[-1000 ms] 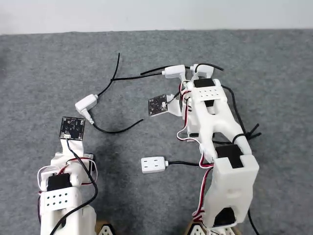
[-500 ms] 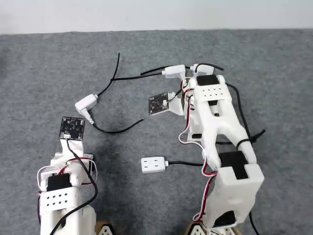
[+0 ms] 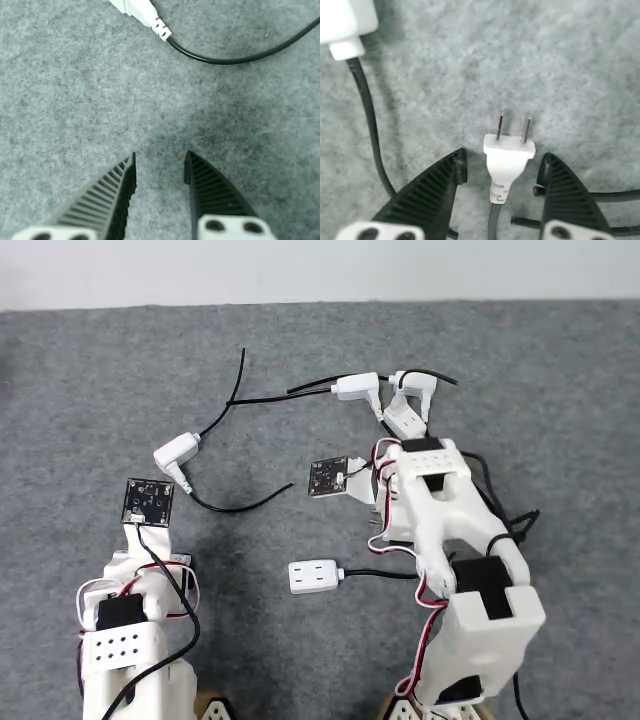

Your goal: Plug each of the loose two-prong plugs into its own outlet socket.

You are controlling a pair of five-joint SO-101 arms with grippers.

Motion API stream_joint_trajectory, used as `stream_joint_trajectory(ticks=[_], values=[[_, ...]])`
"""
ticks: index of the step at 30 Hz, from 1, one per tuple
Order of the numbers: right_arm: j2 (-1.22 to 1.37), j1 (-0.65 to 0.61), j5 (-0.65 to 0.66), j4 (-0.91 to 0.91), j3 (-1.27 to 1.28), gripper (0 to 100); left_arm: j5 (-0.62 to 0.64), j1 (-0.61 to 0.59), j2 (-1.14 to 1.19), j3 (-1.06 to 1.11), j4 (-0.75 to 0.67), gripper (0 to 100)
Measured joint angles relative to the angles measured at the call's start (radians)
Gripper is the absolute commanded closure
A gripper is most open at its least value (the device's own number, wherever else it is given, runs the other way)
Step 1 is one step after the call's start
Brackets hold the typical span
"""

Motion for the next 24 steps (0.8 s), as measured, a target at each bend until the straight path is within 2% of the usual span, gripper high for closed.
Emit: stream_joint_trajectory(ticks=[19,24], values=[[0.0,0.0,-0.006,-0.009,0.0,74.7,0.0,0.0,0.0,0.0,0.0,86],[0.0,-0.005,-0.086,-0.009,-0.006,74.7,0.0,0.0,0.0,0.0,0.0,86]])
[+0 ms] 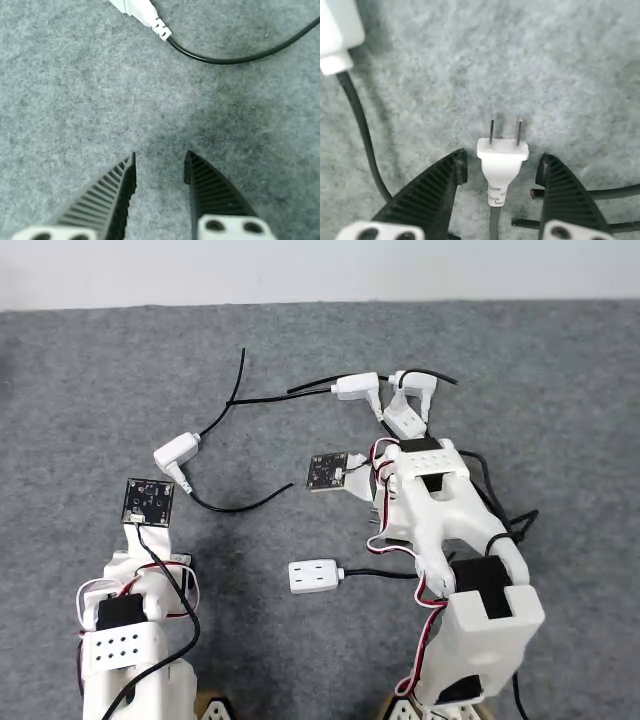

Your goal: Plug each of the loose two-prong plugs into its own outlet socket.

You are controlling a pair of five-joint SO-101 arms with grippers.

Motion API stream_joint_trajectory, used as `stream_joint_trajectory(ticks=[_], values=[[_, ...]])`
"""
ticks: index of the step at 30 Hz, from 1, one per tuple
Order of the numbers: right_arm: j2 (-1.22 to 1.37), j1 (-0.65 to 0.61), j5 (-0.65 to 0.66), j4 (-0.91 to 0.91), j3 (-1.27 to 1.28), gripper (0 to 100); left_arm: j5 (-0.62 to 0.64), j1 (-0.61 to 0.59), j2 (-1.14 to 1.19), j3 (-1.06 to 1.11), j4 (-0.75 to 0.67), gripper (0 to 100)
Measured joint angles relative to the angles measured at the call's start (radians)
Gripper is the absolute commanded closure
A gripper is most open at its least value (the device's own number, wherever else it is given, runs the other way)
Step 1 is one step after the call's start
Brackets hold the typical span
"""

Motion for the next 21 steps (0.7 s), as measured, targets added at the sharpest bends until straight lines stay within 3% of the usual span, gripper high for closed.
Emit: stream_joint_trajectory(ticks=[7,12,21], values=[[0.0,0.0,-0.011,0.0,0.0,77.0,0.0,0.0,0.0,0.0,0.0,86],[0.0,0.003,-0.011,-0.014,-0.008,99.0,0.0,0.0,0.0,0.0,0.0,86],[0.002,0.009,-0.011,-0.029,-0.018,99.0,0.0,0.0,0.0,0.0,0.0,86]])
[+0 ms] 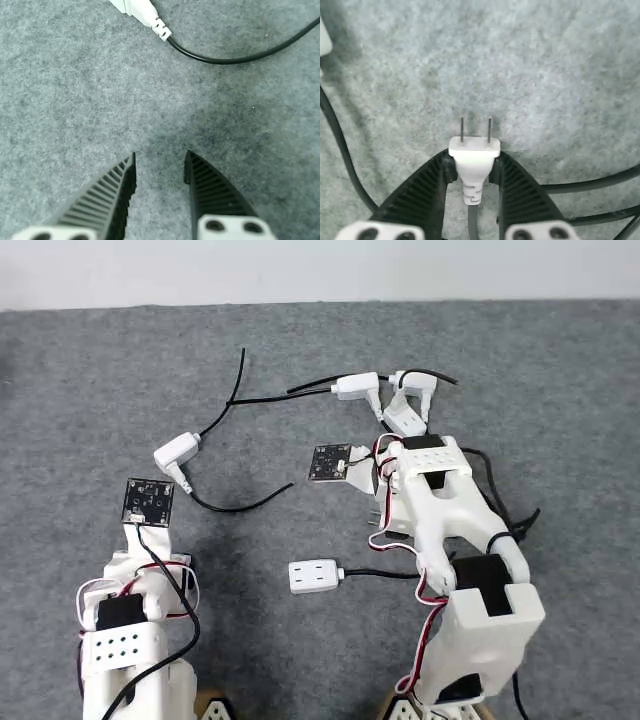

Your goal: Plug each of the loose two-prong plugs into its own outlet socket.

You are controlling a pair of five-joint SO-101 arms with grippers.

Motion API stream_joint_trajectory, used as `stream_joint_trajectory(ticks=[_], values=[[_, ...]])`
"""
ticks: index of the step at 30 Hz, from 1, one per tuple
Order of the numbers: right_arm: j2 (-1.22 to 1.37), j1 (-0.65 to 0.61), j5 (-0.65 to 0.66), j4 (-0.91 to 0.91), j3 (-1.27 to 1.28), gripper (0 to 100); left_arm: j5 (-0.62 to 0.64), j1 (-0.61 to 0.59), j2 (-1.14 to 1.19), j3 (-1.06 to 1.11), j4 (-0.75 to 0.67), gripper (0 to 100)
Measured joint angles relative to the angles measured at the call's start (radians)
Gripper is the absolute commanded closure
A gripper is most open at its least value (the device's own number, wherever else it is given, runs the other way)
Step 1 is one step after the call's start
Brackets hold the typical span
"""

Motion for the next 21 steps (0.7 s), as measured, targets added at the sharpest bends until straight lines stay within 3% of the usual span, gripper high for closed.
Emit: stream_joint_trajectory(ticks=[16,21], values=[[-0.018,0.0,-0.061,-0.035,0.003,99.0,0.0,0.0,0.0,0.0,0.0,85],[-0.112,-0.005,-0.12,0.074,0.003,99.0,0.0,0.023,0.0,0.0,-0.038,86]])
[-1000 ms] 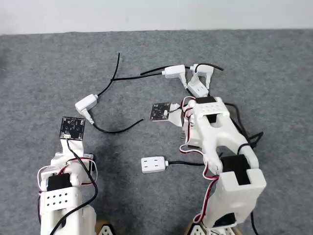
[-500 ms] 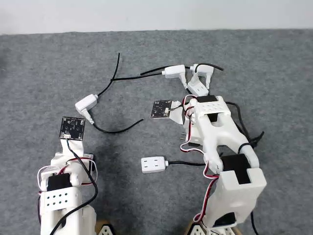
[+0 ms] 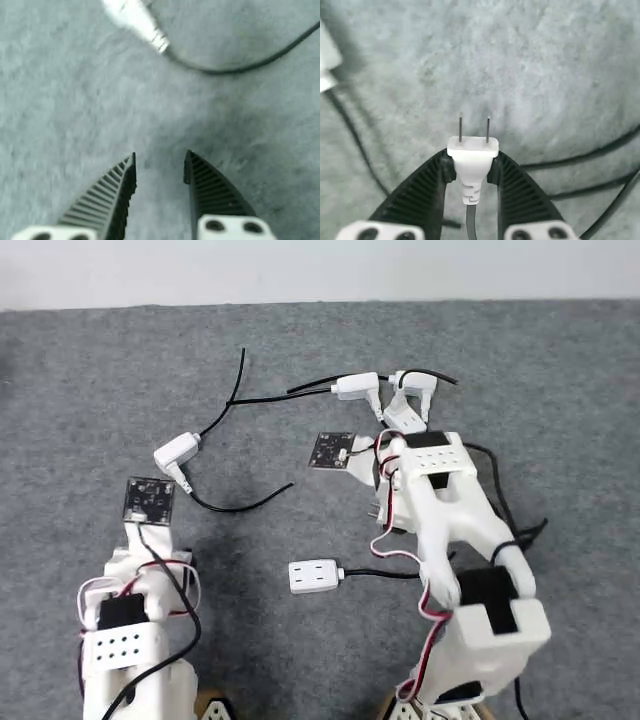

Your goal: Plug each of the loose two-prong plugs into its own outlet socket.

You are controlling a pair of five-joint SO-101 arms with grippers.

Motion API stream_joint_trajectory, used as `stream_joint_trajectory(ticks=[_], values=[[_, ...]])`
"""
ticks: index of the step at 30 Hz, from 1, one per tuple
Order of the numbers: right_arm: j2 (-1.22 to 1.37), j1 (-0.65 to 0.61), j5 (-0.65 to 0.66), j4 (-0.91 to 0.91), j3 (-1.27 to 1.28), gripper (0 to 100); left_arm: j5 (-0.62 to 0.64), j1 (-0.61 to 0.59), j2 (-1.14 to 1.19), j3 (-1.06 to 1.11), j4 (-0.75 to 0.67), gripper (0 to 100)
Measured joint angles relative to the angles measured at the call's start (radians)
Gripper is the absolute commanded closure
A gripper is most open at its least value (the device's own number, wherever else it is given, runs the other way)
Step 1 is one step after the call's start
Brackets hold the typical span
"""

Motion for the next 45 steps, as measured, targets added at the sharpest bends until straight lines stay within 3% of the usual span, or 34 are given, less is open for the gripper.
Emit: stream_joint_trajectory(ticks=[10,17,25,32,45], values=[[-0.187,-0.06,-0.081,0.285,0.0,99.0,0.221,0.316,0.0,0.0,-0.155,85],[-0.382,-0.147,-0.127,0.359,0.0,99.0,0.578,0.482,0.0,0.0,-0.269,85],[-0.482,-0.201,-0.216,0.336,0.0,99.0,0.664,0.565,0.0,0.0,-0.52,85],[-0.496,-0.176,-0.229,0.316,0.023,99.0,1.074,0.661,0.0,0.023,-0.577,85],[-0.496,-0.183,-0.229,0.221,0.066,99.0,1.123,0.819,0.0,0.055,-0.58,86]])
